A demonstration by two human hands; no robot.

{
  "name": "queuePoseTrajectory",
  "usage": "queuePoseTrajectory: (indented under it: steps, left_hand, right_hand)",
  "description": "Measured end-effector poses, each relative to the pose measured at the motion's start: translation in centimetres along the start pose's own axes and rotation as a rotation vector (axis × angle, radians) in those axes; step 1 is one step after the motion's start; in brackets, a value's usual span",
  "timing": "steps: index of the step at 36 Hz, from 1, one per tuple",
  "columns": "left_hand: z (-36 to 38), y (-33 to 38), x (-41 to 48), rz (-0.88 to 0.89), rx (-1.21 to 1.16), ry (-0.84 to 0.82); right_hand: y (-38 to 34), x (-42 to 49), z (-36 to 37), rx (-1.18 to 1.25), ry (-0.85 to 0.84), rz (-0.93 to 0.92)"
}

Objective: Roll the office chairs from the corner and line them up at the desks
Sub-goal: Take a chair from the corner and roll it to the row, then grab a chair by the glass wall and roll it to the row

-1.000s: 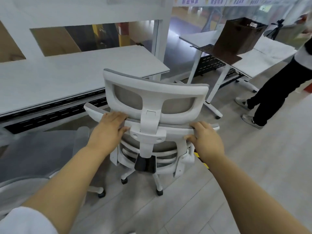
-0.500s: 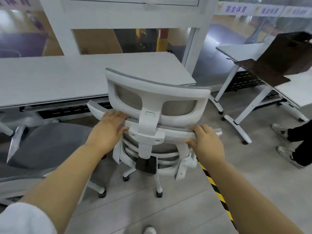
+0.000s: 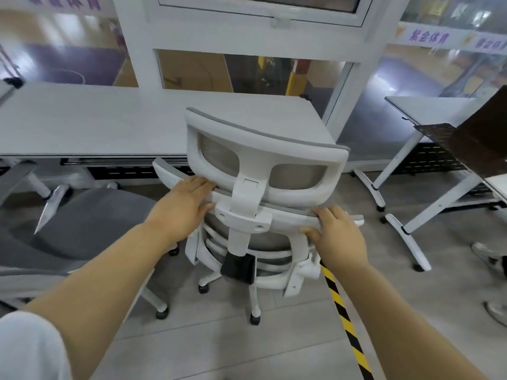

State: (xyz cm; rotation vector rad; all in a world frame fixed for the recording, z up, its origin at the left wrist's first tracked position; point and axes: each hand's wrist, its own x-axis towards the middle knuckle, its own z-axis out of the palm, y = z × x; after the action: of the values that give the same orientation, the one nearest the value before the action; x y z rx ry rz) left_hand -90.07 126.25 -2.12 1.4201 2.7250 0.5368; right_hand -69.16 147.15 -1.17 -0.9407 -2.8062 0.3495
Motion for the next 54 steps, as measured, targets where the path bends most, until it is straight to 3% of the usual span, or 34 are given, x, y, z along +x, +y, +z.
queuePoseTrajectory:
  steps: [9, 14, 29, 34, 44, 54]
  left_hand:
    - [-3.5, 0.2, -2.5, -0.119, 0.080, -0.181]
    - [-6.3, 0.4, -7.6, -0.184, 0.105, -0.257]
    - [-15.4, -2.8, -40.1, -0.544, 0.195, -0.226]
    - [-17.6, -3.6, -53.7, -0.771, 0.170, -0.239]
    - [-22.0, -2.6, -79.4, -1.293, 0.091, -0.034]
    - [-23.1, -0.2, -98.9, -1.743, -0.033, 0.160]
  right_hand:
    - [-2.8, 0.4, -4.2, -0.277, -0.319, -0.033]
    - [-6.6, -2.1, -6.7, -0.235, -0.398, -0.091]
    - [-24.6, -22.0, -4.0, -0.317, -0.554, -0.563]
    - [-32.0, -30.1, -1.7, -0.381, -0.587, -0.759]
    - [-49.2, -45.3, 0.8, -0.460, -0.629, -1.204]
    - [-66.0, -60.4, 4.5, -0.553, -0.565, -1.663]
